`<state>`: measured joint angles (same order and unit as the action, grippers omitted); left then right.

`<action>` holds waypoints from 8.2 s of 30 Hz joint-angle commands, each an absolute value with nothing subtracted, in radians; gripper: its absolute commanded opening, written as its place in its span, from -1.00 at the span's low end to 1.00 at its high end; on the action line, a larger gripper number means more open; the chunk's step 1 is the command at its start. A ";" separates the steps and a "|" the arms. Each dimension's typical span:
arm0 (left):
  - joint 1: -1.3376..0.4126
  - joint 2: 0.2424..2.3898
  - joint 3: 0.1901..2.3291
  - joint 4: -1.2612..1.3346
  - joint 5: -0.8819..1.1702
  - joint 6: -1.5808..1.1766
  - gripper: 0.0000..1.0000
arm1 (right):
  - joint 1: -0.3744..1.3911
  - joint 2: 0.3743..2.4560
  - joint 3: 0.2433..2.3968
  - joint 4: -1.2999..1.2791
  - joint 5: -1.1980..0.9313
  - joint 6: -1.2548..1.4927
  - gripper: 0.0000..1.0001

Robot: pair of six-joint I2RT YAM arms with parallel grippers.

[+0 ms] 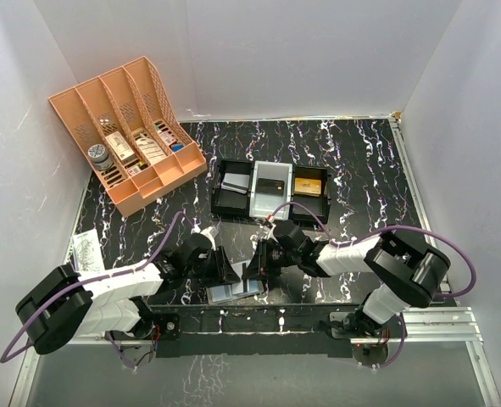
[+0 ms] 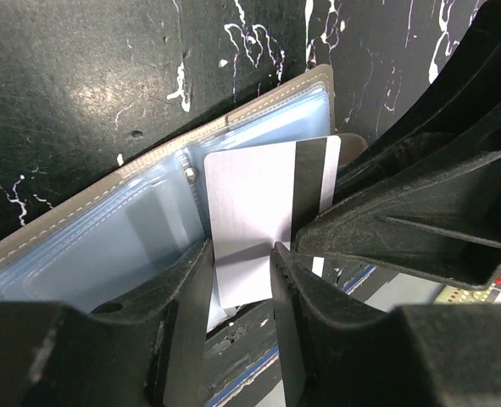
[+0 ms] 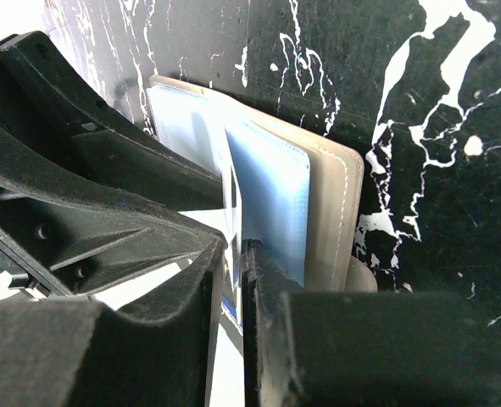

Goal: Take the credit cards out of the card holder

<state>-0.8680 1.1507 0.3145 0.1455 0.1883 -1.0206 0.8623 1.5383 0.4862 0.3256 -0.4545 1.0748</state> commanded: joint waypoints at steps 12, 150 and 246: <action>-0.873 1.125 0.317 0.075 0.154 -1.007 -0.44 | 0.866 1.577 0.524 0.386 -0.464 1.075 -0.87; -0.315 0.911 0.765 -0.558 -0.280 -0.450 0.97 | 0.765 2.169 1.729 -0.197 0.309 -0.628 -1.00; -0.315 0.893 0.761 -0.540 -0.179 -0.431 0.97 | 1.150 1.450 0.876 -0.170 0.270 0.996 0.01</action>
<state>-0.3199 0.9272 0.7578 -0.5247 -0.1749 -0.4343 1.0740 1.4807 0.8314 -0.0891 0.0502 0.9131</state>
